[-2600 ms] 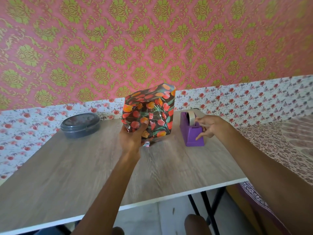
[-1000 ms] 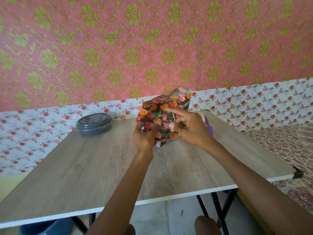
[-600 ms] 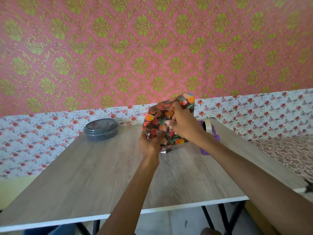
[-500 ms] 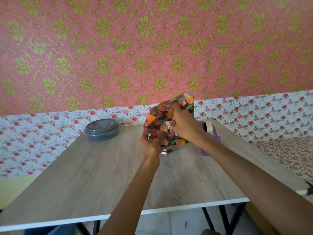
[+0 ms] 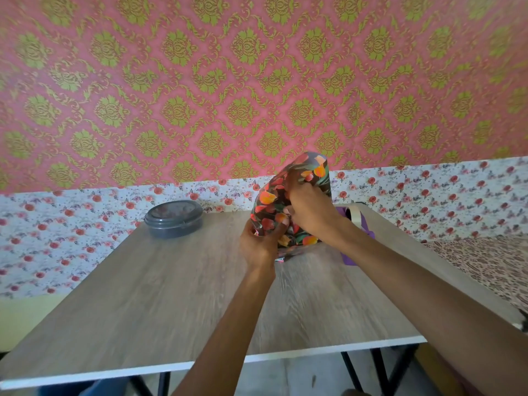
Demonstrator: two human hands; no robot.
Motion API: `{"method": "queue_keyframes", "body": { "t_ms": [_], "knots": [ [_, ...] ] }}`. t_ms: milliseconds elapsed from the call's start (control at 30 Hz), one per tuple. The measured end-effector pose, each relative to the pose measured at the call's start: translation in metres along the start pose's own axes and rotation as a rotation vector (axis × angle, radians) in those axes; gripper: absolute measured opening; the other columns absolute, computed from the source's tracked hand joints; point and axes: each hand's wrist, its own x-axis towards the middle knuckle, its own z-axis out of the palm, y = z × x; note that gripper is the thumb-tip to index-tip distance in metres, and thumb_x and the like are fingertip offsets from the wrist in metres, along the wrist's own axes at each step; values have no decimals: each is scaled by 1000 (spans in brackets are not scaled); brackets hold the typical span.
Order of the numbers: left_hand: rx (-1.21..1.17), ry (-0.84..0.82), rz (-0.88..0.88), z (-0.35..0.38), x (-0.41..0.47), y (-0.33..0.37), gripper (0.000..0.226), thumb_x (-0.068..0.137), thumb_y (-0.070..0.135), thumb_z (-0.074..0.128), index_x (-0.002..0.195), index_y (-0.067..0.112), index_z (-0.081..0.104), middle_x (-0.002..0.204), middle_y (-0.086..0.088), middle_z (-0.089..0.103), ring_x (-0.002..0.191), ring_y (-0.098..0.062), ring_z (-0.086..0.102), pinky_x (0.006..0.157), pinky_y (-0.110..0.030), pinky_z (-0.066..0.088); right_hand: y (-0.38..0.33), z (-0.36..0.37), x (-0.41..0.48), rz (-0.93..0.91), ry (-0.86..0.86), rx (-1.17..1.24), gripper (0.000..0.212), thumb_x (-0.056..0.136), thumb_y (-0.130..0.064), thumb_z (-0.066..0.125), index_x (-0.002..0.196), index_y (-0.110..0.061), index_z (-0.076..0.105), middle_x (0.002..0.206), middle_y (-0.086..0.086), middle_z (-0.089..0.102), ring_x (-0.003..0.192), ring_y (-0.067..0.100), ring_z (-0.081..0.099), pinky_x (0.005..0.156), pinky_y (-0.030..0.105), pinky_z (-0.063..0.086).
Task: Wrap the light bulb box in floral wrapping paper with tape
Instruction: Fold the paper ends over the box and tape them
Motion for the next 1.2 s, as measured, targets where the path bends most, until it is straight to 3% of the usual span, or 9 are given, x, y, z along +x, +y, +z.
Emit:
{"method": "queue_keyframes", "body": {
  "t_ms": [300,467,533,633,733,900,967,1100,1200],
  "knots": [
    [24,4,29,2,4,-7,39,60,27,92,94,27,72,88,4,76,85,-19,73,76,-48,60,-3,-3,2,11,41,-221,45,87,-10,68,126,-3,46,94,14,65,86,36,69,56,36,42],
    [33,-4,-1,2,5,-5,46,54,35,94,93,28,71,89,4,76,86,-20,73,77,-49,60,0,-10,-1,76,45,-342,21,86,-20,74,81,-10,56,68,3,58,76,27,69,55,32,44],
    [34,-3,-13,3,5,-4,50,53,35,94,96,26,72,90,4,76,86,-21,73,77,-48,60,0,-8,-6,67,10,-355,33,90,-15,69,67,-11,45,61,1,48,76,27,69,56,31,44],
    [20,3,-35,3,5,-2,52,51,35,94,97,24,73,90,3,76,86,-22,73,77,-48,60,-4,-10,-15,43,22,-355,8,91,-2,60,93,-10,59,86,9,66,88,31,69,66,36,51],
    [-6,-9,-63,3,6,3,56,42,42,94,91,25,73,87,3,77,85,-24,74,75,-50,60,-3,-7,-26,9,43,-367,33,87,6,54,117,-6,57,97,13,67,92,34,67,69,37,51],
    [0,-32,-107,-1,9,4,63,44,40,94,99,21,71,92,0,76,85,-25,74,75,-50,60,13,17,-53,158,395,-91,27,82,-25,77,96,-11,59,67,3,62,52,22,58,42,23,32],
    [15,-21,-116,-2,11,4,58,51,37,94,101,22,69,93,1,76,84,-23,74,76,-48,61,15,26,-60,363,490,140,45,77,-45,78,92,-14,48,80,0,56,64,18,50,46,23,27],
    [29,-2,-102,0,8,5,57,52,40,93,102,25,68,93,4,75,84,-19,73,76,-45,61,16,43,-57,675,464,470,84,58,-71,78,110,-17,40,107,-1,47,89,17,50,63,36,49],
    [55,64,-91,3,8,6,54,56,40,92,99,25,64,94,3,73,84,-18,72,76,-42,61,14,47,-47,760,352,617,78,57,-77,74,103,-19,50,95,-3,61,83,20,62,63,37,53]
  ]
}}
